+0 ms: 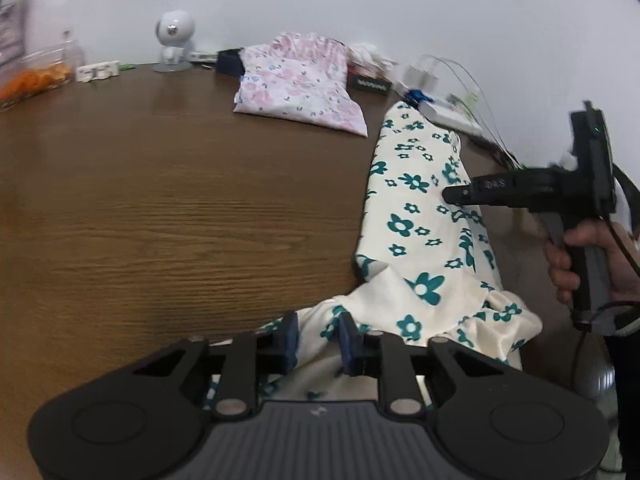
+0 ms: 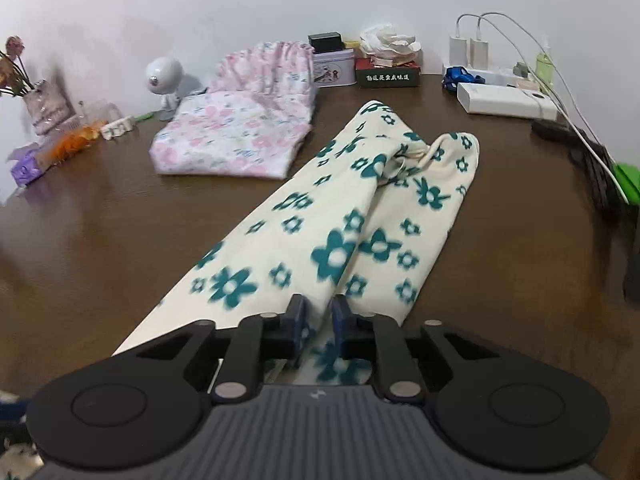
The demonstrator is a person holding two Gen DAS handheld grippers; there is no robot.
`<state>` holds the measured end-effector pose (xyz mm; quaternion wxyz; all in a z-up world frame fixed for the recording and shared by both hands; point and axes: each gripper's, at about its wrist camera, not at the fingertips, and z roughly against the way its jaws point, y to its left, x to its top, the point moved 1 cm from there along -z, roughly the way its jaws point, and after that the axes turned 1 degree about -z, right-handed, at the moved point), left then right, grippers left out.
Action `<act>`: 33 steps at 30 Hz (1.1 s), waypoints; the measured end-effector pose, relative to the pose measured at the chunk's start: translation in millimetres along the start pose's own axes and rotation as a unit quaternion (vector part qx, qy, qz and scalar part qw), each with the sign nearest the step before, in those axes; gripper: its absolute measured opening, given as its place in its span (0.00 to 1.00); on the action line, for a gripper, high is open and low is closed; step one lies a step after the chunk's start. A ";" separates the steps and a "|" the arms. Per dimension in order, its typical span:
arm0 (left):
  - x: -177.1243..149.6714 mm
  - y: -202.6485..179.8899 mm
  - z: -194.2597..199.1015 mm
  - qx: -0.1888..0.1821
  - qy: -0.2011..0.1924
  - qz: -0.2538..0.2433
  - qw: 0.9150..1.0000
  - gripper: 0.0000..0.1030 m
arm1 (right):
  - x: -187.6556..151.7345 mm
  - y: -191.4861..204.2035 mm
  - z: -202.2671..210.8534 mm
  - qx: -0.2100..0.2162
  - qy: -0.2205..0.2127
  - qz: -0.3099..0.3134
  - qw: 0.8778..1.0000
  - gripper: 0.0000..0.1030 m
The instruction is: Fold clothes
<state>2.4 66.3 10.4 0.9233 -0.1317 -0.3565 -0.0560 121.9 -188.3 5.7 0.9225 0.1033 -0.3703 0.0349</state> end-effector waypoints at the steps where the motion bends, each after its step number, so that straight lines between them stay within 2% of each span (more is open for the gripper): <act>1: 0.4 -14.1 -4.4 0.009 -0.006 0.002 1.000 0.17 | 10.3 -6.0 -9.1 -0.008 0.002 0.001 1.000 0.13; 3: 2.8 -39.8 -14.1 0.003 -0.011 0.021 1.000 0.18 | 29.8 -13.8 -26.2 -0.043 0.000 0.017 0.999 0.13; 6: 7.3 -59.3 -15.3 -0.056 0.002 0.054 0.997 0.21 | 51.5 -27.7 -35.8 -0.073 -0.001 0.007 0.997 0.15; 7: 8.9 -58.6 -8.2 -0.074 0.000 0.052 0.996 0.25 | 52.3 -29.5 -26.5 -0.066 -0.005 0.005 0.998 0.16; 8: 10.2 -57.4 -1.1 -0.087 -0.005 0.048 0.995 0.33 | 45.9 -30.1 -11.3 -0.045 -0.012 0.007 0.999 0.23; 9: 10.5 -54.4 5.9 -0.083 -0.015 0.041 0.996 0.38 | 39.3 -30.7 3.6 -0.023 -0.019 0.009 1.000 0.31; 10: 9.9 -50.1 12.3 -0.072 -0.029 0.032 0.996 0.48 | 29.1 -30.7 16.3 -0.004 -0.013 0.010 1.000 0.38; 11: 8.8 -46.7 15.2 -0.058 -0.040 0.022 0.997 0.54 | 15.9 -30.2 27.8 0.013 -0.008 0.011 1.000 0.38; 13: 6.0 -43.8 12.0 -0.035 -0.042 0.004 0.998 0.55 | -11.8 -28.8 48.3 0.040 0.004 0.013 0.999 0.37; 14: 4.5 -44.9 6.8 -0.031 -0.032 -0.002 0.999 0.55 | -20.5 -27.8 54.4 0.045 0.004 0.010 0.999 0.34; 16: 0.9 -51.4 -3.1 -0.043 -0.006 -0.019 0.999 0.52 | -34.5 -22.9 58.5 0.047 0.004 0.007 0.999 0.21; 17: -1.4 -55.9 -5.6 -0.056 0.005 -0.026 0.998 0.48 | -39.1 -20.2 57.9 0.044 0.004 0.011 0.999 0.20; 18: -3.7 -61.6 -7.3 -0.064 0.010 -0.033 0.997 0.47 | -43.2 -17.7 57.1 0.040 0.004 0.016 0.999 0.19; 20: -7.9 -76.6 -7.9 -0.063 0.013 -0.054 0.996 0.35 | -41.8 -16.5 50.3 0.035 -0.007 0.016 0.999 0.19; 24: -25.0 -77.3 10.3 -0.104 0.023 -0.053 0.993 0.36 | -45.7 -18.9 65.9 0.028 -0.034 0.015 0.999 0.21; 25: -29.7 -76.2 15.7 -0.116 0.026 -0.051 0.992 0.39 | -47.6 -19.9 72.9 0.028 -0.041 0.015 0.999 0.26; 26: -34.3 -75.0 21.1 -0.128 0.028 -0.050 0.990 0.41 | -54.9 -22.1 90.1 0.037 -0.054 0.026 0.998 0.38; 27: -38.2 -71.8 26.1 -0.134 0.027 -0.049 0.989 0.44 | -65.1 -25.2 107.8 0.046 -0.068 0.039 0.996 0.43; 28: -39.9 -63.3 30.0 -0.127 0.017 -0.051 0.991 0.53 | -75.4 -28.4 125.3 0.055 -0.083 0.053 0.994 0.49; 29: -41.7 -54.8 34.0 -0.119 0.007 -0.052 0.992 0.63 | -87.4 -33.3 140.6 0.066 -0.091 0.067 0.991 0.53; 30: -43.3 -46.9 37.4 -0.109 -0.002 -0.053 0.993 0.66 | -100.8 -38.3 152.3 0.078 -0.090 0.079 0.990 0.54; 31: -44.4 -41.0 39.4 -0.097 -0.007 -0.052 0.994 0.67 | -114.2 -43.2 163.4 0.090 -0.088 0.091 0.988 0.59; 33: -45.0 -37.4 39.0 -0.100 -0.007 -0.044 0.994 0.67 | -137.3 -49.0 173.4 0.097 -0.071 0.097 0.988 0.60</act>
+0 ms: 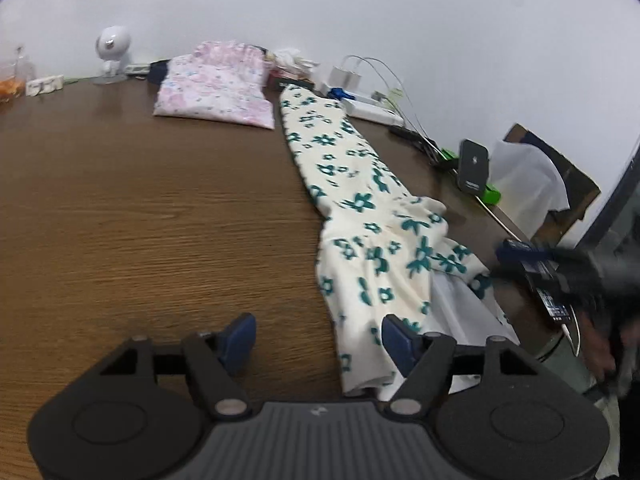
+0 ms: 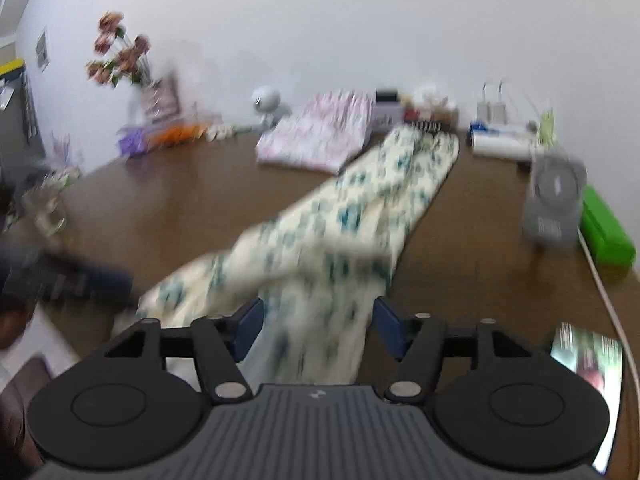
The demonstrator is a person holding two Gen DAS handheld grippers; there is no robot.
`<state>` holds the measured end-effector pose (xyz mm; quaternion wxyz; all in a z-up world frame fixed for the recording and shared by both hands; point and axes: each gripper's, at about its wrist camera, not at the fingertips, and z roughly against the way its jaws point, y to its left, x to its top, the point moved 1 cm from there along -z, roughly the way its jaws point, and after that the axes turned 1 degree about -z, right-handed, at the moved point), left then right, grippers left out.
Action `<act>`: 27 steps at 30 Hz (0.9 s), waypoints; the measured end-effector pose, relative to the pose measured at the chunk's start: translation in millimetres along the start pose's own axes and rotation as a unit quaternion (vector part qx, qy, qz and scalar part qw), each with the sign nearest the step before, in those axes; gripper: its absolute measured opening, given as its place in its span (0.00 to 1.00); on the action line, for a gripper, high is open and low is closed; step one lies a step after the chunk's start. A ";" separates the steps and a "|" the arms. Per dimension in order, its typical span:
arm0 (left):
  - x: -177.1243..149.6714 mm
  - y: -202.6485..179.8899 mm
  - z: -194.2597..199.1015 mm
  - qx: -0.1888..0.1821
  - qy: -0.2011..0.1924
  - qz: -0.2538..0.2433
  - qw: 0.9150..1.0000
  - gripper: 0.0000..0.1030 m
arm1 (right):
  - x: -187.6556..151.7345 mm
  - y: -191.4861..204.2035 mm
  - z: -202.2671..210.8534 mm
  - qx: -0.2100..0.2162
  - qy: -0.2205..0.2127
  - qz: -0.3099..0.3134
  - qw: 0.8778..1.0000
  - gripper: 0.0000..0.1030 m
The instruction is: Fold clothes
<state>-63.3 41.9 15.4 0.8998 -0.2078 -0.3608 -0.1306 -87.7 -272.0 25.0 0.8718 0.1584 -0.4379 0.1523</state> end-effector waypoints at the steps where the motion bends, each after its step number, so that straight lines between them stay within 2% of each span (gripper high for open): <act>1: -0.4 -1.1 -1.3 -0.004 0.002 0.002 1.000 0.66 | -6.2 2.4 0.5 -0.008 0.008 -0.003 1.000 0.60; 4: -2.9 -17.0 -8.9 0.000 0.005 -0.019 1.000 0.60 | -22.0 11.0 0.3 -0.033 0.029 -0.007 0.999 0.55; 5: -3.1 -21.9 -12.1 0.003 0.005 -0.025 1.000 0.44 | -24.7 13.7 -0.8 -0.037 0.031 -0.004 0.999 0.46; 6: -3.3 -26.8 -15.3 0.007 0.006 -0.031 0.999 0.33 | -26.3 15.1 -3.1 -0.038 0.033 -0.005 0.999 0.35; 7: -3.0 -31.6 -17.4 0.012 0.005 -0.037 0.999 0.08 | -27.6 16.7 -5.3 -0.039 0.034 -0.005 0.999 0.10; 9: -0.2 -40.4 -16.3 0.028 -0.005 -0.049 0.998 0.04 | -20.7 22.4 -3.4 -0.061 0.026 -0.004 0.998 0.07; 12: 2.5 -60.8 -5.8 0.022 -0.018 -0.082 0.996 0.04 | -10.2 40.6 12.3 -0.053 0.002 0.032 0.998 0.06; 15: -4.8 -80.5 -9.7 0.024 -0.013 -0.126 0.992 0.04 | -10.8 60.1 10.5 -0.040 0.007 0.071 0.997 0.06; 18: -14.8 -80.5 -21.5 0.032 -0.003 -0.134 0.991 0.06 | -20.6 67.3 -5.2 -0.041 0.032 0.086 0.995 0.08; 19: -17.6 -80.0 -23.5 0.032 -0.002 -0.136 0.990 0.12 | -23.5 67.3 -8.6 -0.043 0.038 0.085 0.995 0.12; 20: -19.0 -78.0 -20.5 0.024 -0.007 -0.142 0.990 0.25 | -24.0 66.4 -4.7 -0.039 0.033 0.087 0.995 0.21; 21: -20.6 -75.8 -16.8 0.013 -0.013 -0.152 0.988 0.36 | -24.5 65.4 -0.6 -0.035 0.027 0.090 0.995 0.29; 22: -22.8 -74.0 -12.8 0.001 -0.021 -0.162 0.987 0.58 | -24.8 64.3 6.4 -0.022 0.012 0.096 0.995 0.57; 23: -25.0 -72.3 -8.9 -0.011 -0.030 -0.172 0.985 0.68 | -26.4 64.7 12.8 -0.010 -0.006 0.101 0.995 0.73; 25: -30.3 -73.0 -5.1 -0.025 -0.042 -0.209 0.977 0.68 | -30.1 65.0 21.3 0.024 -0.030 0.112 0.993 0.74; 27: -36.1 -75.4 -7.4 -0.025 -0.044 -0.253 0.966 0.68 | -34.3 67.1 19.2 0.039 -0.025 0.125 0.991 0.74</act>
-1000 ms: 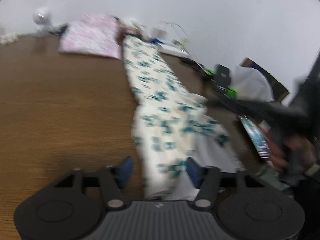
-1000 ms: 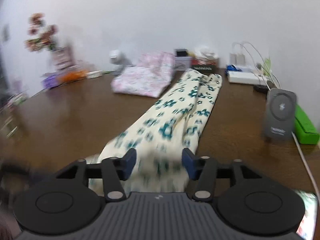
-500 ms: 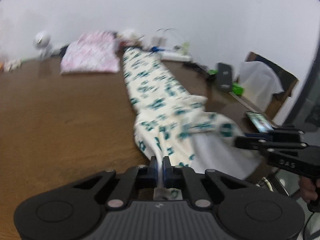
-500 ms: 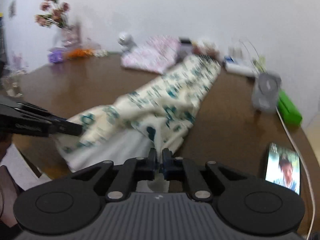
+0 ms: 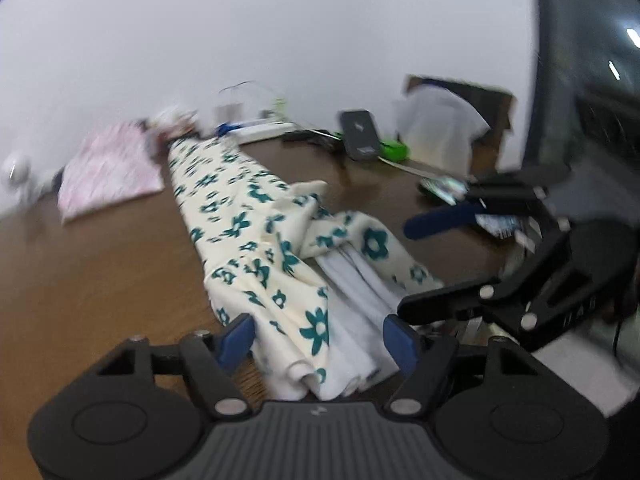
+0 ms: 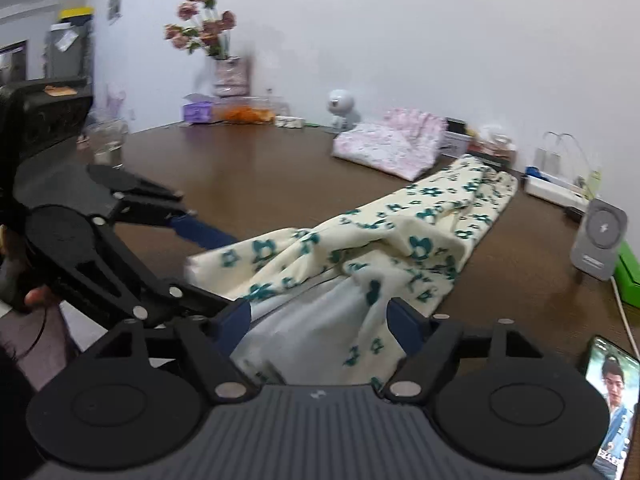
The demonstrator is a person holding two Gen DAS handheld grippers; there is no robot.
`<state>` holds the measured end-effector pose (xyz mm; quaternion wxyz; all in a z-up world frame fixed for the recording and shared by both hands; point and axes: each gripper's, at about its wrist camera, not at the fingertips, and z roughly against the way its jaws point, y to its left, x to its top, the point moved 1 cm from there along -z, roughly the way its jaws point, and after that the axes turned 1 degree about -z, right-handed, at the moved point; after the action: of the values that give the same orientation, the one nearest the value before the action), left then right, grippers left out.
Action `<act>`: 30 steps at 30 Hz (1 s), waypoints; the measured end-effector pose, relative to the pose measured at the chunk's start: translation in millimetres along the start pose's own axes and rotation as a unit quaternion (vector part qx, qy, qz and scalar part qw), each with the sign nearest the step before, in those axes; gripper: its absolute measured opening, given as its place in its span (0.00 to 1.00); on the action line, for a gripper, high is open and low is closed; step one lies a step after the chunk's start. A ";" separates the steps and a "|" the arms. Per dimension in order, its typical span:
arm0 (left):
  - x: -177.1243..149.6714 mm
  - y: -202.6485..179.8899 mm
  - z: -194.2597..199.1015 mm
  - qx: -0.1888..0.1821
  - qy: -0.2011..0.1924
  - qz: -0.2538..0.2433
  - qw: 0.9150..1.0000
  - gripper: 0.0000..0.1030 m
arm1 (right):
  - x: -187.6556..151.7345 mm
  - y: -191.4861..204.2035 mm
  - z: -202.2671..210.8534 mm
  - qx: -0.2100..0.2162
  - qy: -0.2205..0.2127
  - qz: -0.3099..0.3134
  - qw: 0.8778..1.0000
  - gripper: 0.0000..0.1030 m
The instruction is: Fold clothes
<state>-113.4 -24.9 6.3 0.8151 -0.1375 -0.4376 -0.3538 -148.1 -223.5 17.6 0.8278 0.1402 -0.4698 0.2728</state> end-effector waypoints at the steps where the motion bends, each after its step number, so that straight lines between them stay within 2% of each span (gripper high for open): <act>1: -1.9 -2.3 -2.5 0.003 0.002 -0.022 1.000 0.68 | -2.6 1.6 -2.0 0.004 0.004 0.007 1.000 0.73; 3: -3.6 -7.7 -9.1 0.011 0.011 -0.052 0.999 0.62 | -8.8 5.7 -7.5 0.009 0.017 0.027 0.999 0.62; 4: -3.7 -8.4 -11.3 0.013 0.011 -0.055 0.998 0.54 | -11.9 7.4 -10.4 0.012 0.023 0.035 0.999 0.53; 6: -2.0 -7.1 -15.1 0.016 0.011 -0.045 0.999 0.41 | -15.1 2.3 -14.4 0.028 0.031 0.018 0.999 0.41; 7: -0.8 -5.7 -16.7 0.018 0.011 -0.037 0.999 0.28 | -15.8 -1.7 -14.9 0.039 0.028 0.004 0.999 0.30; 8: -0.5 -4.6 -17.5 0.018 0.010 -0.031 0.999 0.17 | -16.5 -6.1 -13.7 0.043 0.027 -0.003 0.999 0.23; 10: -2.0 -5.6 -14.8 0.013 0.005 -0.032 0.999 0.12 | -17.9 -10.2 -14.3 0.047 0.027 -0.004 0.999 0.17; 13: -6.4 -11.6 -3.5 0.001 0.011 -0.041 0.999 0.10 | -20.5 -9.1 -8.2 0.052 0.033 0.000 0.998 0.08; 17: -7.3 -19.7 25.1 -0.041 0.034 -0.039 0.998 0.09 | -17.5 3.9 15.6 0.096 0.039 0.034 0.994 0.06; 19: 1.6 -16.9 41.7 -0.062 0.022 -0.020 0.998 0.09 | -12.8 4.8 32.9 0.121 0.022 0.033 0.992 0.06; 23: 41.7 15.0 51.2 -0.067 -0.032 0.036 0.997 0.09 | 14.7 -20.0 47.3 0.124 -0.036 -0.003 0.992 0.06; 26: 74.2 44.2 26.7 -0.046 -0.052 0.066 0.995 0.09 | 44.4 -60.1 29.5 0.090 -0.068 -0.072 0.991 0.06; 28: 93.3 64.7 -3.7 -0.034 -0.044 0.098 0.994 0.09 | 62.5 -88.2 4.5 0.078 -0.071 -0.127 0.986 0.06; 30: 106.9 86.9 -39.6 -0.024 -0.027 0.145 0.989 0.10 | 74.7 -103.9 -26.6 0.044 -0.058 -0.161 0.984 0.06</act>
<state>10.8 -33.0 77.5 0.8421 -0.2285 -0.4267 -0.2379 -38.3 -271.0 70.1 0.8255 0.2659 -0.4755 0.1474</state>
